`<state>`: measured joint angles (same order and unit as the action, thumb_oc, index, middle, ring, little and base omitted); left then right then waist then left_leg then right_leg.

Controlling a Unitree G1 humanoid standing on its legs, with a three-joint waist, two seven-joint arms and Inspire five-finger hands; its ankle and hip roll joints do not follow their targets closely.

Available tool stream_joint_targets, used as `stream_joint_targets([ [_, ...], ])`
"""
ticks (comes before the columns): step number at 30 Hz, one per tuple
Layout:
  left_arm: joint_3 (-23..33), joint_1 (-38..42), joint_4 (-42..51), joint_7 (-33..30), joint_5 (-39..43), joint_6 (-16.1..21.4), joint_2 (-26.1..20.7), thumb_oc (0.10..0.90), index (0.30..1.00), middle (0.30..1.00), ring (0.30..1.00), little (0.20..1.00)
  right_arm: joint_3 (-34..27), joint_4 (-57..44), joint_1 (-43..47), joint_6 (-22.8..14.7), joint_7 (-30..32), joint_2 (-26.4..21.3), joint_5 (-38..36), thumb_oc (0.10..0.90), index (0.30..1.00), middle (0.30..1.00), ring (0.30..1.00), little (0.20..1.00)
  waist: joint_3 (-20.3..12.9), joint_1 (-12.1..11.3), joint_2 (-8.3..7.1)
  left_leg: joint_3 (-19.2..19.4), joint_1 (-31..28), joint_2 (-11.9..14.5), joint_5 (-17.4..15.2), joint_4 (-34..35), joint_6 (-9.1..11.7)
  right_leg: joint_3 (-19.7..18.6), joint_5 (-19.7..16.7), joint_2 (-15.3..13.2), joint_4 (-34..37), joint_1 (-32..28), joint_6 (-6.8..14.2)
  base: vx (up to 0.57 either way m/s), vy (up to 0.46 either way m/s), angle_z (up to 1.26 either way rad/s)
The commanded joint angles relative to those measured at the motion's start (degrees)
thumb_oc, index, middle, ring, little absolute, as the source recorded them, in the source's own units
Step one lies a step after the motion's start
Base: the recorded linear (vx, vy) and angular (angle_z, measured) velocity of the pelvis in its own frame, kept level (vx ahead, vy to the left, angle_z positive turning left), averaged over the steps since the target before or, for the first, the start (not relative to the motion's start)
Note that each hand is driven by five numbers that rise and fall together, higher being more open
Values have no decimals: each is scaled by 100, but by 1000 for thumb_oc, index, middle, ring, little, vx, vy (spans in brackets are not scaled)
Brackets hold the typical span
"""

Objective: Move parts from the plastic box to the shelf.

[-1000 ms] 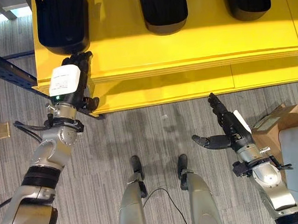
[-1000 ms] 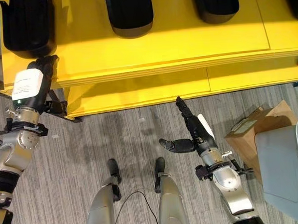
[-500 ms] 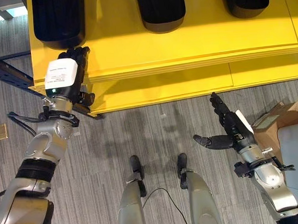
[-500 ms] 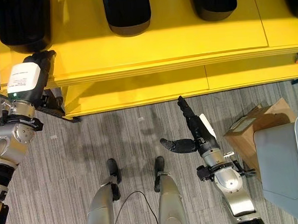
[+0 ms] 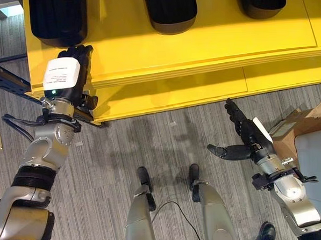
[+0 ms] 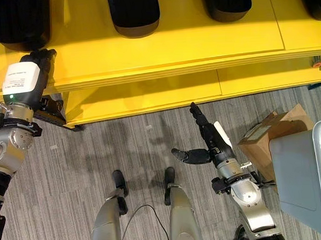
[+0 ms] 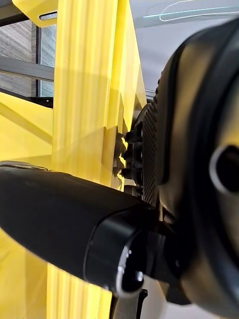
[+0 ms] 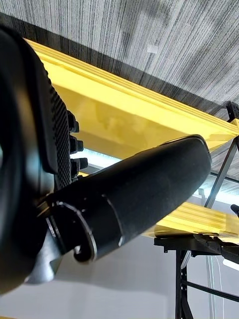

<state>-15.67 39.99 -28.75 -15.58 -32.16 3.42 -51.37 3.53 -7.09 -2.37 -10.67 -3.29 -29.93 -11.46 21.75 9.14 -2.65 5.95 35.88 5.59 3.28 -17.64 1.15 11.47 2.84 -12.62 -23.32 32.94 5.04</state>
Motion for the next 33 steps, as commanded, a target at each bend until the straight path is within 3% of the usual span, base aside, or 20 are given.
stream_joint_targets([
  [1, -60, 676, -82, -242, -58, 35, -267, 900, 1000, 1000, 1000, 1000, -288, -646, -92, -537, 24, -201, -253, 900, 1000, 1000, 1000, 1000, -670, 145, 99, -290, -415, 450, -973, -497, 487, -153, -421, -364, 830, -391, 497, 0, 0, 0],
  [33, -630, 1368, -220, -198, -164, 76, -215, 900, 1000, 1000, 1000, 1000, -324, -651, -203, -548, 77, -249, -289, 900, 1000, 1000, 1000, 1000, -726, 210, 139, -238, -357, 468, -978, -544, 481, -227, -461, -344, 819, -293, 497, 0, 0, 0],
])
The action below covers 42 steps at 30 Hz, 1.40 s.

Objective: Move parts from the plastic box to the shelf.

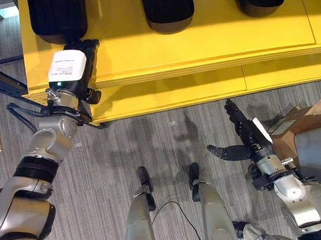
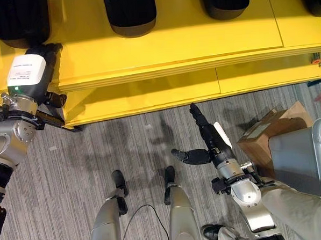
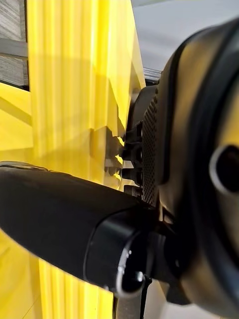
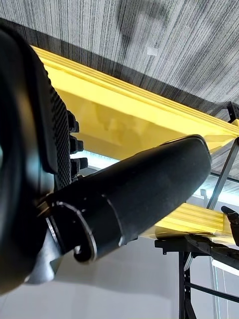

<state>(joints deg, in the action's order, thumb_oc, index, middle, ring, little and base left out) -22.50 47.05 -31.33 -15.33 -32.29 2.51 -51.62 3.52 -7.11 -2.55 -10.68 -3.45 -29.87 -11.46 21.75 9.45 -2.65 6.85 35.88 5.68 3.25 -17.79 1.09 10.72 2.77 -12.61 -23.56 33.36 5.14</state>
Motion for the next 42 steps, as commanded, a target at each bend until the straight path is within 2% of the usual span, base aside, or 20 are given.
stream_joint_targets([
  [1, 53, 662, 38, -223, -151, 167, -190, 900, 1000, 1000, 1000, 1000, -324, -651, -186, -547, 93, -255, -289, 900, 1000, 1000, 1000, 1000, -726, 178, 139, -328, -355, 459, -975, -531, 487, -153, -453, -345, 842, -333, 487, 0, 0, 0],
  [16, 119, 458, 227, -193, -135, 246, -145, 900, 1000, 1000, 1000, 1000, -314, -656, -231, -561, 92, -225, -286, 900, 1000, 1000, 1000, 1000, -747, 169, 155, -322, -322, 443, -993, -570, 468, -170, -450, -344, 828, -318, 481, 0, 0, 0],
  [26, 716, -576, 874, -143, 124, 476, 116, 900, 1000, 1000, 1000, 1000, -346, -659, -243, -583, 132, -153, -228, 900, 1000, 1000, 1000, 1000, -721, 100, 148, -341, -316, 432, -1004, -576, 457, -153, -416, -346, 809, -344, 456, 0, 0, 0],
  [30, 1160, -1462, 1697, -101, 108, 671, 352, 900, 1000, 1000, 1000, 1000, -396, -645, -195, -589, 184, -113, -191, 900, 1000, 1000, 1000, 1000, -703, 22, 142, -359, -331, 437, -1010, -579, 451, -136, -379, -340, 779, -360, 432, 0, 0, 0],
  [36, 1521, -2337, 2729, -62, 262, 971, 686, 900, 1000, 1000, 1000, 1000, -419, -641, -122, -636, 315, -74, -131, 900, 1000, 1000, 1000, 1000, -669, -81, 135, -379, -389, 425, -1004, -530, 433, -121, -371, -340, 784, -416, 416, 2, 0, -1],
  [42, 1704, -2698, 3132, -47, 454, 1095, 825, 900, 1000, 1000, 1000, 1000, -394, -657, -96, -657, 357, -77, -78, 900, 1000, 1000, 1000, 1000, -663, -125, 136, -391, -428, 416, -1004, -520, 426, -112, -360, -341, 792, -460, 408, 0, 0, 0],
])
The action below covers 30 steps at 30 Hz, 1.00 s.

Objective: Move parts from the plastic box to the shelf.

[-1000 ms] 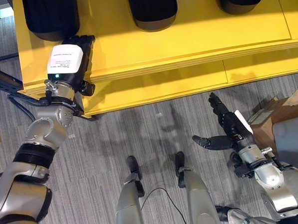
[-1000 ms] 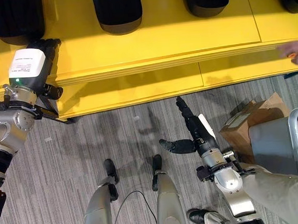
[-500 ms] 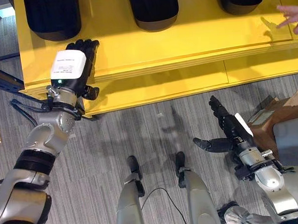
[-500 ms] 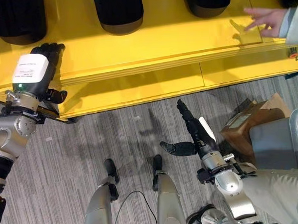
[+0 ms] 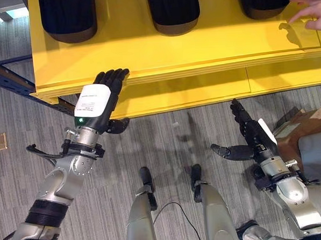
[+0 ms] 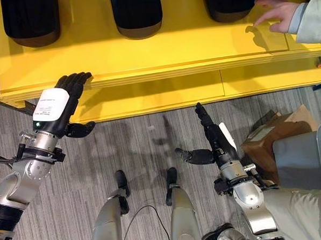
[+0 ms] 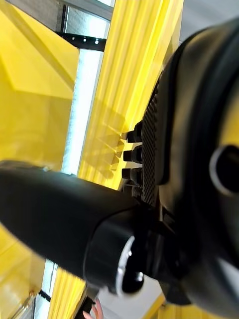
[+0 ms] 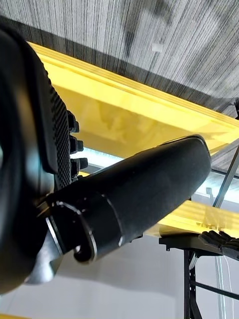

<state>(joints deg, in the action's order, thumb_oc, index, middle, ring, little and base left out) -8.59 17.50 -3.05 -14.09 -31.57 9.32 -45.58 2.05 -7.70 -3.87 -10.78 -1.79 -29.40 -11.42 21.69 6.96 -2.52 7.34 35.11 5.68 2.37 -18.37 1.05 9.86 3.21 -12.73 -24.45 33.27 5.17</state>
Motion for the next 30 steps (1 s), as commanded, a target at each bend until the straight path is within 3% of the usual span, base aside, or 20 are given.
stream_joint_targets([
  [1, 334, 142, 404, -169, 463, 462, 277, 900, 1000, 1000, 1000, 1000, -242, -600, 56, -658, 221, -124, -55, 900, 1000, 1000, 1000, 1000, -655, 109, 121, -444, -371, 410, -916, -454, 427, -30, -404, -325, 887, -474, 400, 0, 0, 0],
  [14, 518, -751, 858, -377, 921, 692, 601, 900, 1000, 1000, 1000, 1000, -107, -611, 117, -798, 425, -142, 65, 900, 1000, 1000, 1000, 1000, -709, -5, 93, -481, -620, 415, -880, -318, 419, 22, -394, -300, 934, -719, 396, 1, 0, 0],
  [23, 579, -1402, 962, -165, 1286, 775, 688, 900, 1000, 1000, 1000, 1000, -43, -540, 163, -798, 508, -106, 99, 900, 1000, 1000, 1000, 1000, -868, -81, 66, -503, -1139, 392, -735, 77, 410, 137, -479, -327, 1253, -1294, 437, 32, -11, 5],
  [30, 645, -1820, 906, -30, 1556, 786, 883, 900, 1000, 1000, 1000, 1000, 22, -424, 221, -754, 555, -38, 163, 900, 1000, 1000, 1000, 1000, -1042, -157, 68, -460, -1986, 357, -589, 689, 419, 281, -579, -307, 1793, -2160, 502, 85, 3, 7],
])
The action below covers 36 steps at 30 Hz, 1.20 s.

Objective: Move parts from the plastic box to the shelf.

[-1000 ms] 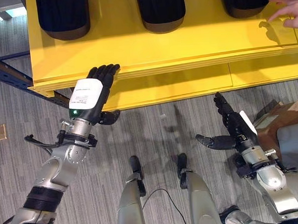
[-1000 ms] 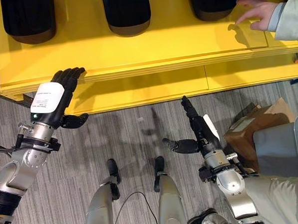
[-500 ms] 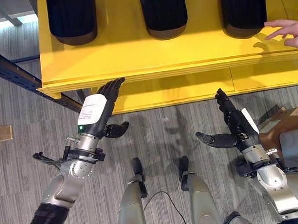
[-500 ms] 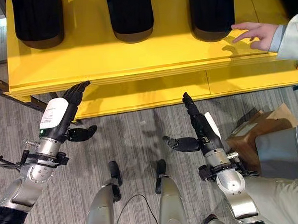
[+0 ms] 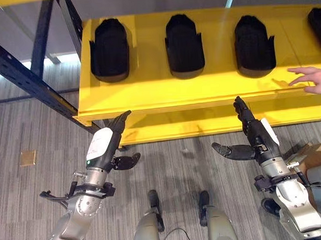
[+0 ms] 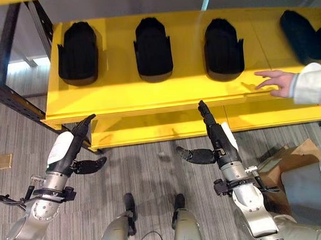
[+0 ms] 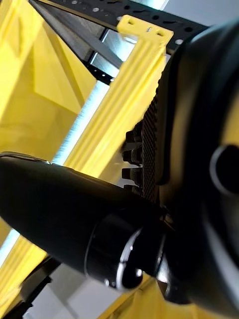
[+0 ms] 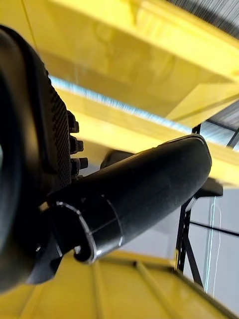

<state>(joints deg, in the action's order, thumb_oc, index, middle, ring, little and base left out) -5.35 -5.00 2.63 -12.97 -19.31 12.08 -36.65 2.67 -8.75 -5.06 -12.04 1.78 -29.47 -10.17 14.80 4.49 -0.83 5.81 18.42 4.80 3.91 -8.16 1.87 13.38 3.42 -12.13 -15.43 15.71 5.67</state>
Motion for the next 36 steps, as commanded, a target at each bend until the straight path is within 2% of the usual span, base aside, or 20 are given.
stream_joint_targets([
  [1, 311, 386, 327, -122, 364, 515, 16, 900, 1000, 1000, 1000, 1000, -37, -309, 331, -626, 192, -24, 49, 900, 1000, 1000, 1000, 1000, -366, 82, -93, -299, -406, 435, -723, -264, 337, -51, -610, -365, 935, -475, 452, 105, 7, 4],
  [4, 362, 74, 362, -24, 514, 525, 128, 900, 1000, 1000, 1000, 1000, -99, -302, 189, -579, 175, -2, 73, 900, 1000, 1000, 1000, 1000, -485, 70, -90, -236, -841, 405, -670, 63, 323, 2, -621, -356, 1129, -833, 472, 112, -1, 2],
  [16, 474, -365, 502, 150, 532, 464, 296, 900, 1000, 1000, 1000, 1000, -325, -434, -35, -534, 193, 31, 164, 900, 1000, 1000, 1000, 1000, -733, 58, -77, -58, -1421, 451, -549, 545, 343, 68, -679, -279, 1438, -1243, 511, 45, -10, -3],
  [36, 537, -552, 457, 60, 479, 395, 457, 900, 1000, 1000, 1000, 1000, -511, -522, -120, -538, 408, 126, 307, 900, 1000, 1000, 1000, 1000, -850, 102, -157, 53, -1687, 478, -591, 671, 340, 16, -698, -249, 1537, -1427, 553, 8, -1, -1],
])
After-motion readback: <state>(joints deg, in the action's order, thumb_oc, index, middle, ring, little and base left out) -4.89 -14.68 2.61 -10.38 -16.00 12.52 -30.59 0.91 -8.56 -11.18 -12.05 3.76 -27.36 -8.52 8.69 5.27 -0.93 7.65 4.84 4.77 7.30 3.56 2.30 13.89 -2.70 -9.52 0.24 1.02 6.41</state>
